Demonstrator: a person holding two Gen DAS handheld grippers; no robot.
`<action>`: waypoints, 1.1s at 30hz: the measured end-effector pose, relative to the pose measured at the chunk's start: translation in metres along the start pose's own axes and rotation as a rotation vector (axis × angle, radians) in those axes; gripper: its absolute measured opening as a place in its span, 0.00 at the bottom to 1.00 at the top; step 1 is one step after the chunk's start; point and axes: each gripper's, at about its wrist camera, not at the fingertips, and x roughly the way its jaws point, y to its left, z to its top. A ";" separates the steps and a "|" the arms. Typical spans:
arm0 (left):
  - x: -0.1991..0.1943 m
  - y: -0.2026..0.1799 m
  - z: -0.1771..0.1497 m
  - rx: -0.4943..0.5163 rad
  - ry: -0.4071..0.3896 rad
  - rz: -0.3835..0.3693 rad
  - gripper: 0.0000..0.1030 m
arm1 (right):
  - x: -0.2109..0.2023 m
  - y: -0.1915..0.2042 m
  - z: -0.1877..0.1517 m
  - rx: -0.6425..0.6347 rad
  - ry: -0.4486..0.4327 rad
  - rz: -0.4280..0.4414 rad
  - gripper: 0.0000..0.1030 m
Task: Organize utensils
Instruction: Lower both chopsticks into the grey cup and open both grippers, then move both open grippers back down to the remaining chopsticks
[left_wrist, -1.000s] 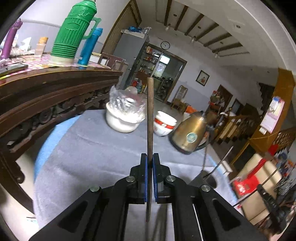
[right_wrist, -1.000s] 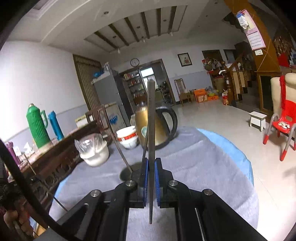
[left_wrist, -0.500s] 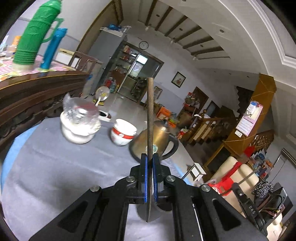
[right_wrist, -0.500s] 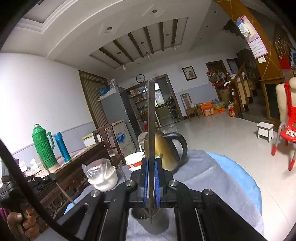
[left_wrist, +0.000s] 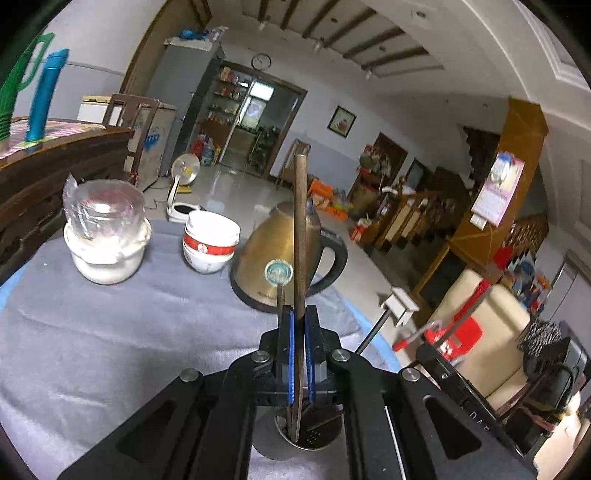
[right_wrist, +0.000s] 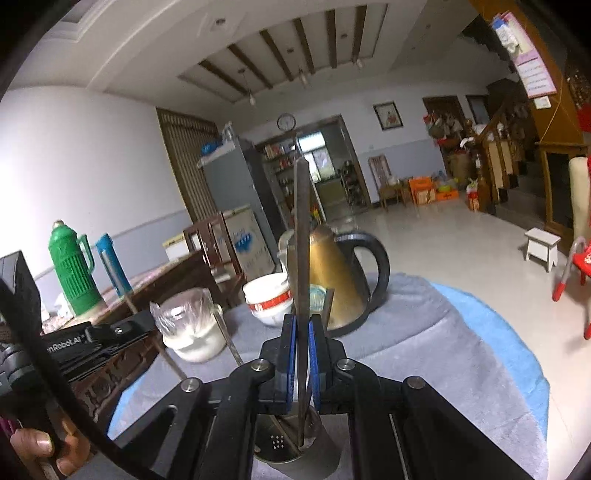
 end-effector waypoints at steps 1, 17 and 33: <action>0.005 0.000 -0.002 0.007 0.011 0.002 0.05 | 0.007 -0.002 -0.002 0.003 0.021 0.003 0.07; 0.045 0.001 -0.030 0.054 0.159 0.011 0.05 | 0.054 -0.010 -0.031 0.024 0.207 0.007 0.07; -0.040 0.020 -0.019 0.050 0.047 0.046 0.59 | -0.003 -0.012 -0.019 0.048 0.120 -0.060 0.64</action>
